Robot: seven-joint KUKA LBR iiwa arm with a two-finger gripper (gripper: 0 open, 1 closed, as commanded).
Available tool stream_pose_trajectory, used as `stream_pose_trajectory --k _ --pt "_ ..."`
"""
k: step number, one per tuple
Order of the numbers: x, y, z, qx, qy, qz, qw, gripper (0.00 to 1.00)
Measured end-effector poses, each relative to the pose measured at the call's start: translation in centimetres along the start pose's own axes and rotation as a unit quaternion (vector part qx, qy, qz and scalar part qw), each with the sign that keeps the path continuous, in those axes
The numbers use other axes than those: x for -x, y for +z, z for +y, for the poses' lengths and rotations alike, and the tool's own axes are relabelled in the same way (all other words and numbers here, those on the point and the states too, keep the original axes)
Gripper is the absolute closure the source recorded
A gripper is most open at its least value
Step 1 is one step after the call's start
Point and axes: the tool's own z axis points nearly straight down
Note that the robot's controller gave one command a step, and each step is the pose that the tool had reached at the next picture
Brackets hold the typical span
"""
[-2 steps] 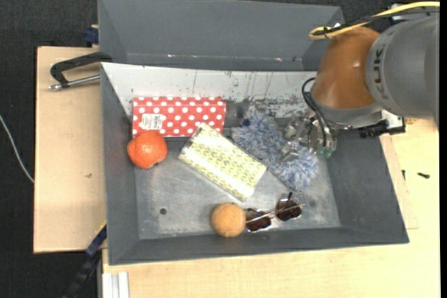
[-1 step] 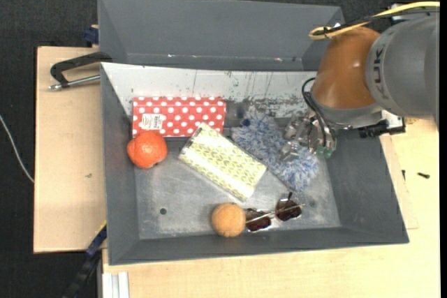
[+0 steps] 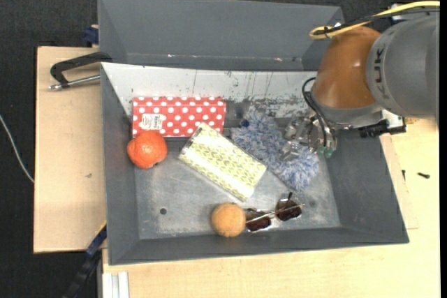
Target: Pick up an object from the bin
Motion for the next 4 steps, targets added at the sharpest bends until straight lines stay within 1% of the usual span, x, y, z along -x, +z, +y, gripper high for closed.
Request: stream_pose_trajectory --k 1,3,4 --pt "-0.1 -1.0 0.0 0.001 0.001 -0.0018 1.0 1.0" --pt "0.1 -4.1 0.1 0.002 0.0 -0.0064 1.0 1.0" --pt "0.1 -4.9 0.1 0.002 0.0 -0.0077 1.0 1.0"
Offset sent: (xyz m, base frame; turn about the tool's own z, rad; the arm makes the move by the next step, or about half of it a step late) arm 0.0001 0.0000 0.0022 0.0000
